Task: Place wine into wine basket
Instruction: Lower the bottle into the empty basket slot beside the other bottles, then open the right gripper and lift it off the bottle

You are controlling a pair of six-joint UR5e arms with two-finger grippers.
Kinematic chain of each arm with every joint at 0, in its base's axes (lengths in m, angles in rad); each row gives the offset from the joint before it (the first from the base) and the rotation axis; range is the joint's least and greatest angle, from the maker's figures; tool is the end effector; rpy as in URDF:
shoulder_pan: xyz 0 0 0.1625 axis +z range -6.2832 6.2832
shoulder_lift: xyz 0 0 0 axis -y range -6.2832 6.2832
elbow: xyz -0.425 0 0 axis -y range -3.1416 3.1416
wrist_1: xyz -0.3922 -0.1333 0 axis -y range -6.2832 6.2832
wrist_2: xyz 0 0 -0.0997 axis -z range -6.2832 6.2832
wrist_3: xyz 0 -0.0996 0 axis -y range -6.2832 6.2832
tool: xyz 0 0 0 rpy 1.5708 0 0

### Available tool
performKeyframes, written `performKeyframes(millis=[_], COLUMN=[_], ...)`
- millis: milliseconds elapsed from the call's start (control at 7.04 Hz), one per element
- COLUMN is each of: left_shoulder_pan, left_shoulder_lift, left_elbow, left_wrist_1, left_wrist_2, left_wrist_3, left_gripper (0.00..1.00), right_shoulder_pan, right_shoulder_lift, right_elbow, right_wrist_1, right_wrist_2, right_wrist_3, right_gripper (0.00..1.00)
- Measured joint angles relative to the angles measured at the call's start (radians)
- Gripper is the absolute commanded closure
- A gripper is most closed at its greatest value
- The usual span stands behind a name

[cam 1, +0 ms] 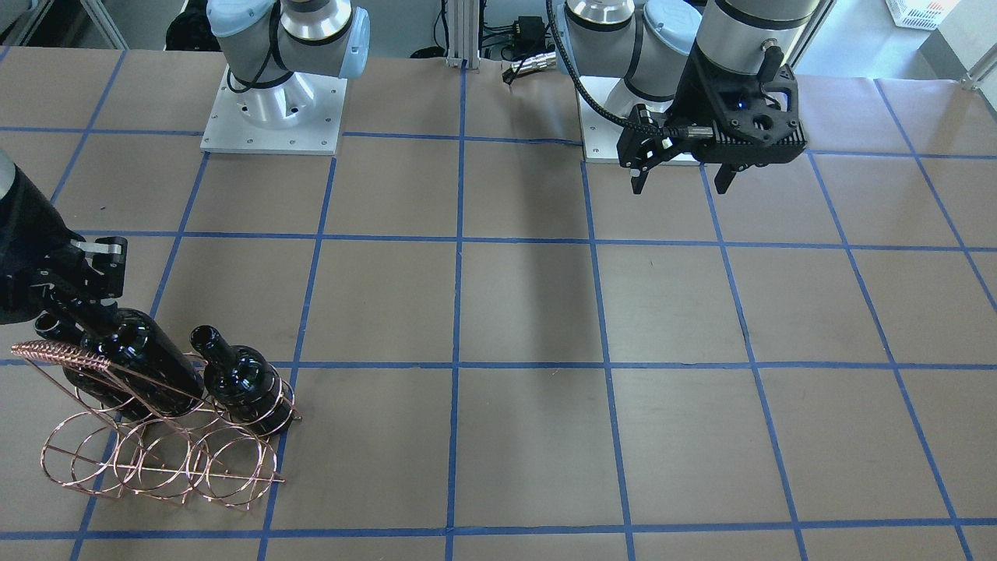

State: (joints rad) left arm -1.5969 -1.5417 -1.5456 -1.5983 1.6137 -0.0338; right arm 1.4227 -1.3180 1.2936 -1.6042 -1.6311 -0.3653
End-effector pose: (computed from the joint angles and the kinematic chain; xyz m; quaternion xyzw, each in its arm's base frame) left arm -0.1416 -0.4781 0.5118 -0.0041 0.9997 -0.0140 0.0210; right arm 0.0368 -0.6158 0.4901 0.1074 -0.9933 0.0203 0.0365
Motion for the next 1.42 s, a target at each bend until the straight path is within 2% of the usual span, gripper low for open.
performKeyframes(millis=[710,852,994,1136,1278,1420], left_shoulder_pan=[0.000,-0.001,-0.001,-0.001,-0.001,-0.002], left_shoulder_lift=[0.001,0.002,0.004,0.004,0.005,0.005], left_elbow=[-0.010,-0.016,-0.021,-0.023,-0.023,-0.024], left_wrist_1=[0.000,0.000,0.000,0.000,0.000,0.001], left_wrist_2=[-0.001,-0.001,-0.001,-0.001,-0.001,-0.002], left_wrist_3=[0.000,0.000,-0.001,0.000,0.000,0.000], left_gripper=[0.00,0.00,0.00,0.00,0.00,0.00], right_shoulder_pan=[-0.002,-0.002,-0.002,-0.002,-0.002,-0.002], right_shoulder_lift=[0.004,0.006,0.006,0.005,0.005,0.003], right_elbow=[0.075,0.102,0.120,0.126,0.129,0.129], right_wrist_1=[-0.078,-0.110,-0.130,-0.138,-0.140,-0.141], right_wrist_2=[0.005,0.005,0.006,0.006,0.007,0.009], right_wrist_3=[-0.015,-0.016,-0.016,-0.016,-0.016,-0.016], right_gripper=[0.98,0.92,0.81,0.52,0.20,0.01])
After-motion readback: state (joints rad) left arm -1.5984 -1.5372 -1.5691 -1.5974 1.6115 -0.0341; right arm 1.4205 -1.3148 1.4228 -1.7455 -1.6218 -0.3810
